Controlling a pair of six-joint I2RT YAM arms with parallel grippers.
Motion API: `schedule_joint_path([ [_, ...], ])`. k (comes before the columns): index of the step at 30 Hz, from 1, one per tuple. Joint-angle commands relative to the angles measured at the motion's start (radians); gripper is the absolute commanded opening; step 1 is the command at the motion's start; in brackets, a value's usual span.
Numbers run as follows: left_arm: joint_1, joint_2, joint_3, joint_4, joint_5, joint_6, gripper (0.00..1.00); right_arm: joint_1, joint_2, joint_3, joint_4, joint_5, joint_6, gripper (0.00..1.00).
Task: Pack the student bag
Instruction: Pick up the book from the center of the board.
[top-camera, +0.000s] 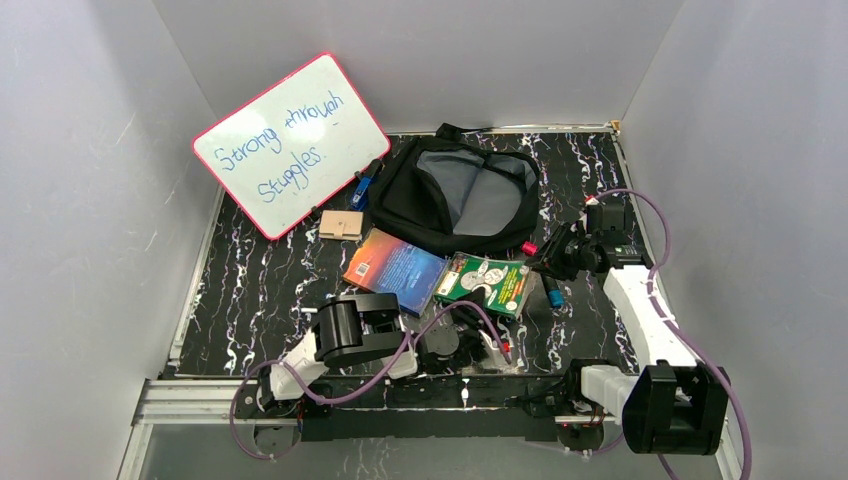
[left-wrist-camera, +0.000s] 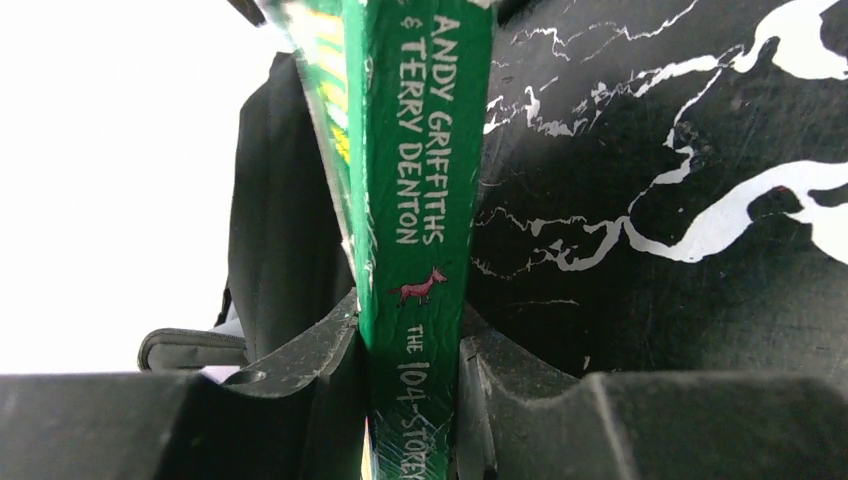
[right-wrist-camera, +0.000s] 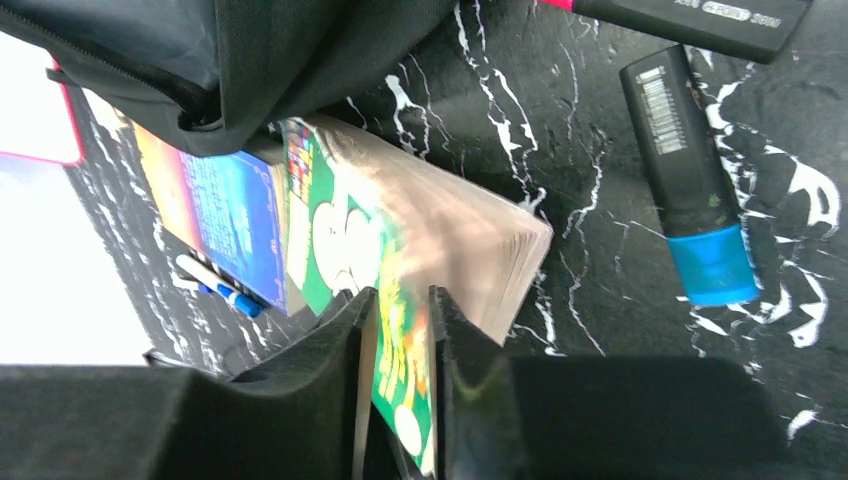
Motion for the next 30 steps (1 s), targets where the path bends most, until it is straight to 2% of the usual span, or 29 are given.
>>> schedule_joint_path([
  [1,-0.005,0.031,0.021,0.177,-0.073,-0.009,0.07,0.001,-0.072,0.043,-0.065,0.047,-0.014,0.41],
  [3,-0.005,0.045,0.033,0.2,-0.088,-0.01,0.0,0.001,-0.106,0.029,-0.094,0.084,-0.006,0.55],
  [5,-0.007,0.059,0.045,0.209,-0.1,-0.009,0.0,0.001,-0.145,0.002,-0.119,0.099,0.016,0.69],
  [9,-0.009,0.076,0.058,0.238,-0.116,-0.016,0.0,0.001,-0.223,-0.064,-0.153,0.074,0.089,0.81],
  [13,-0.01,0.083,0.06,0.279,-0.127,-0.018,0.0,0.001,-0.296,-0.152,-0.13,0.028,0.18,0.85],
  [16,-0.012,0.077,0.058,0.279,-0.128,-0.026,0.0,0.001,-0.33,-0.23,-0.039,-0.047,0.245,0.86],
  [23,-0.026,0.056,0.057,0.279,-0.133,-0.033,0.0,0.001,-0.295,-0.349,0.121,-0.158,0.347,0.87],
  [26,-0.034,0.053,0.061,0.279,-0.135,-0.027,0.0,0.001,-0.295,-0.373,0.167,-0.158,0.373,0.87],
  [30,-0.044,0.048,0.067,0.279,-0.137,-0.021,0.0,0.001,-0.296,-0.415,0.26,-0.18,0.403,0.8],
])
